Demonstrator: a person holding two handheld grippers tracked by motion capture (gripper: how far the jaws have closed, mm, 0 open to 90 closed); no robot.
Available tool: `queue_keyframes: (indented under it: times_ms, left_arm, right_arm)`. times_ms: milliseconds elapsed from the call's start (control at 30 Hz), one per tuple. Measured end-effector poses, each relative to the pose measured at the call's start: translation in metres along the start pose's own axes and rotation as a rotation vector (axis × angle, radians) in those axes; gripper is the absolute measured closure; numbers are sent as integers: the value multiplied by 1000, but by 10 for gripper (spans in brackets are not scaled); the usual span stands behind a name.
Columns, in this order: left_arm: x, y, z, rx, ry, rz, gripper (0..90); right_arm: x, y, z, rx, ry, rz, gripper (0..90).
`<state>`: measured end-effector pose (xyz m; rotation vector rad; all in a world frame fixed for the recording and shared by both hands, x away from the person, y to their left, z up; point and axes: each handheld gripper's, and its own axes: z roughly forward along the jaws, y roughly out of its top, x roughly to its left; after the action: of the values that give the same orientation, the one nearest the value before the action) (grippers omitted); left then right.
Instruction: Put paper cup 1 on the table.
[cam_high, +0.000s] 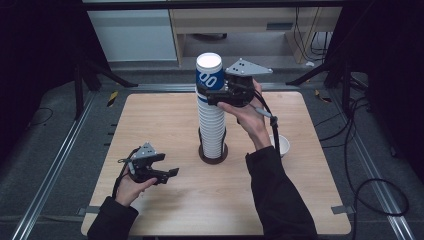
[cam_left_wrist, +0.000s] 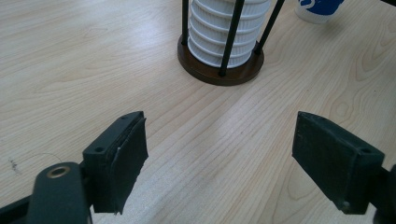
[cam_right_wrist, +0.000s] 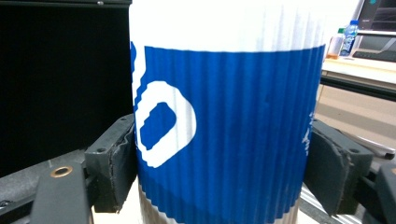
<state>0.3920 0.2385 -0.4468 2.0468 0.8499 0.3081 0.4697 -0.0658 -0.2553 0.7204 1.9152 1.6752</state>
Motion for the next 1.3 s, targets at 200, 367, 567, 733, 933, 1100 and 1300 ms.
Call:
queue_keyframes:
  times_ms: [200,367,567,733,933,1100,1300]
  left_arm:
    - [0,0,-1,-2,1,-1,174]
    - [0,0,-1,-3,2,-1,174]
    - [0,0,-1,-6,1,0,174]
    - [1,0,-2,-7,2,-1,174]
    - [1,1,-3,-12,3,-4,174]
    - [1,1,-4,-14,4,-2,174]
    - [0,1,-4,-12,5,1,174]
  right_arm:
    - [1,7,-2,-19,-1,-5,210]
    - [1,18,-4,-38,-10,-11,211]
    - [1,31,-10,-74,-20,-15,211]
    - [1,37,-15,-94,-24,-20,211]
    - [1,42,-28,-119,-33,-32,211]
    - [-5,38,-46,-123,-56,-35,211]
    - [-12,25,-73,-100,-88,-44,211]
